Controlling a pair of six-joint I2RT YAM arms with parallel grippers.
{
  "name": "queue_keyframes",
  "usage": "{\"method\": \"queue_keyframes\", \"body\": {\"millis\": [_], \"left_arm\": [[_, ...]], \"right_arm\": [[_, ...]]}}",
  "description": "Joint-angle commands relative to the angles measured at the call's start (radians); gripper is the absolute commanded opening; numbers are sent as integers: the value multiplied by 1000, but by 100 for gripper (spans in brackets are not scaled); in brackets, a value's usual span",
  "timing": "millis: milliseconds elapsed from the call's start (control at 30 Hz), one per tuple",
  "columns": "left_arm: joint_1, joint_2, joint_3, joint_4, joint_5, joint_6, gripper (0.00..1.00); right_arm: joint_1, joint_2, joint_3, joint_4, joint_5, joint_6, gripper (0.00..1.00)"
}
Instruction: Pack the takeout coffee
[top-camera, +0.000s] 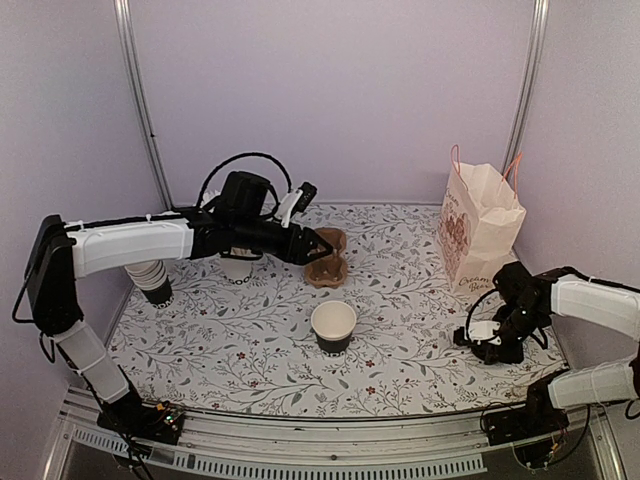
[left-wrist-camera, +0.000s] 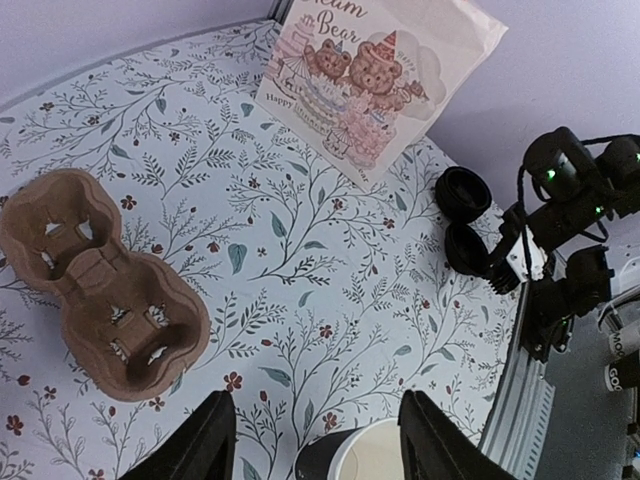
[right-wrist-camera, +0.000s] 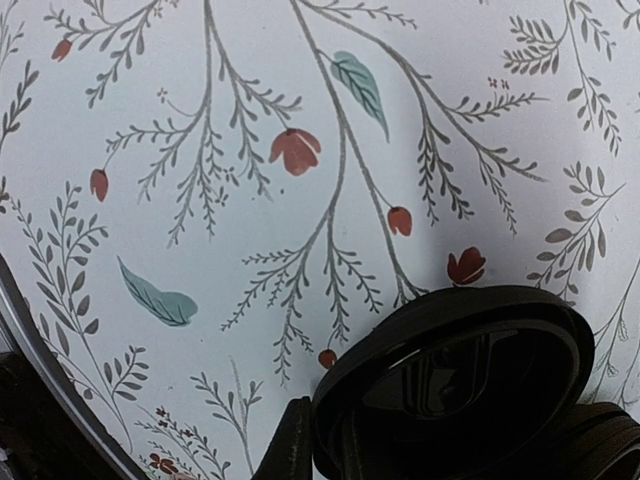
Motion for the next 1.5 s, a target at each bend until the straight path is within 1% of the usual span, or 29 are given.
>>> {"method": "queue_keyframes", "body": {"millis": [0, 100, 133, 200, 267, 300, 367, 400, 467, 600, 667, 700, 767, 867, 900, 933, 967, 1133, 1267, 1467], "left_arm": [[10, 16, 32, -11, -1, 9, 58], [10, 15, 28, -10, -30, 35, 57], [10, 13, 15, 12, -39, 71, 57], [8, 2, -7, 45, -94, 113, 57], [-21, -33, -13, 76, -154, 152, 57], [-53, -61, -14, 93, -187, 191, 59], [-138, -122, -29, 192, -263, 299, 61], [-185, -148, -41, 238, -276, 373, 61], [-268, -179, -43, 303, -324, 457, 63], [-381, -178, -21, 379, -438, 482, 67], [-426, -177, -29, 425, -476, 483, 71], [-456, -177, -42, 458, -491, 499, 72], [-503, -177, -81, 540, -511, 581, 73], [-551, -161, -100, 610, -558, 655, 75], [-560, -149, -90, 609, -566, 663, 87], [-565, -137, -77, 603, -570, 668, 96], [-569, -124, -64, 596, -572, 674, 99], [-577, -64, -19, 593, -567, 711, 99], [-574, -30, 5, 619, -588, 737, 98], [-550, 27, 74, 585, -524, 678, 97]], "right_arm": [[5, 4, 23, -13, -73, 15, 7], [5, -7, 108, -81, -149, 38, 6], [6, -12, 155, -112, -186, 45, 5], [5, -21, 257, -177, -282, 63, 5], [6, -19, 360, -220, -388, 78, 5], [5, -11, 414, -235, -439, 87, 5], [6, 5, 506, -249, -555, 115, 5], [6, 17, 544, -247, -621, 133, 5], [5, 32, 607, -230, -752, 168, 5], [6, 74, 673, -180, -991, 237, 5], [6, 107, 695, -167, -1104, 264, 5], [6, 123, 702, -160, -1157, 279, 5], [5, 148, 709, -165, -1277, 307, 5], [6, 159, 705, -161, -1347, 321, 5], [6, 158, 705, -158, -1355, 326, 5], [6, 157, 705, -159, -1365, 329, 5], [6, 155, 705, -162, -1374, 332, 5], [6, 129, 700, -147, -1400, 361, 6], [6, 105, 679, -127, -1412, 399, 6], [6, 90, 669, -116, -1410, 422, 7]]}}
